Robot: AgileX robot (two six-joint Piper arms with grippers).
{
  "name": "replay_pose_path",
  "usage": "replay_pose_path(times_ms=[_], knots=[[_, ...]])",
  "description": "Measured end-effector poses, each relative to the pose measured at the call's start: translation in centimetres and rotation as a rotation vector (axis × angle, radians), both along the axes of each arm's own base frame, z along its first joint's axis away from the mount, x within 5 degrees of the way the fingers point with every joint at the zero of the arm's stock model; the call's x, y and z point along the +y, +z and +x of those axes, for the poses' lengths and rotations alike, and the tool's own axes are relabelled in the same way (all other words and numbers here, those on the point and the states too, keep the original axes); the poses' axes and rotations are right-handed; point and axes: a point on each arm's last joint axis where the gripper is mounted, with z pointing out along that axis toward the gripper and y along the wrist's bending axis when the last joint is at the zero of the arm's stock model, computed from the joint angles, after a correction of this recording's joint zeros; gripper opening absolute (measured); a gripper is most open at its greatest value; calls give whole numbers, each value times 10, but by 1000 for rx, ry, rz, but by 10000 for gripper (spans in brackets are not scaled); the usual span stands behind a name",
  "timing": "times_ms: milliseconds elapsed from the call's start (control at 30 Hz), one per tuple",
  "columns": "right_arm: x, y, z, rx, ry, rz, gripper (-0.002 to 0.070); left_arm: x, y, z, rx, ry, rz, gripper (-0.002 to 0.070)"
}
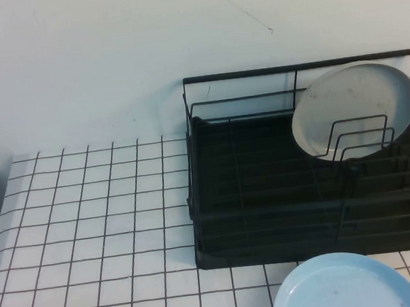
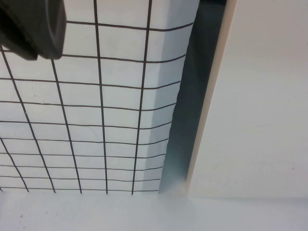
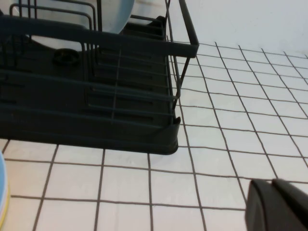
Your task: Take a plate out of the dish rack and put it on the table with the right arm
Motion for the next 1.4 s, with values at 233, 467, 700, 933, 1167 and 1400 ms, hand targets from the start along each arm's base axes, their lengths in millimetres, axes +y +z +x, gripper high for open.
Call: replay_pose_path(times_ms=[233,467,700,933,1167,1400], knots=[[0,0,0,0,0,0,-2,0,0,0,0,0,0,-3],[0,0,0,0,1,-4,-2,0,0,0,0,0,0,-3],[5,0,0,-8,13,133,-2,0,0,0,0,0,0,-3],[18,3,1,-43,30,533,-2,0,0,0,0,0,0,-3],[28,15,3,-113,44,981,-2,0,0,0,0,0,0,-3],[31,14,2,-107,141,772,-2,0,0,0,0,0,0,-3]])
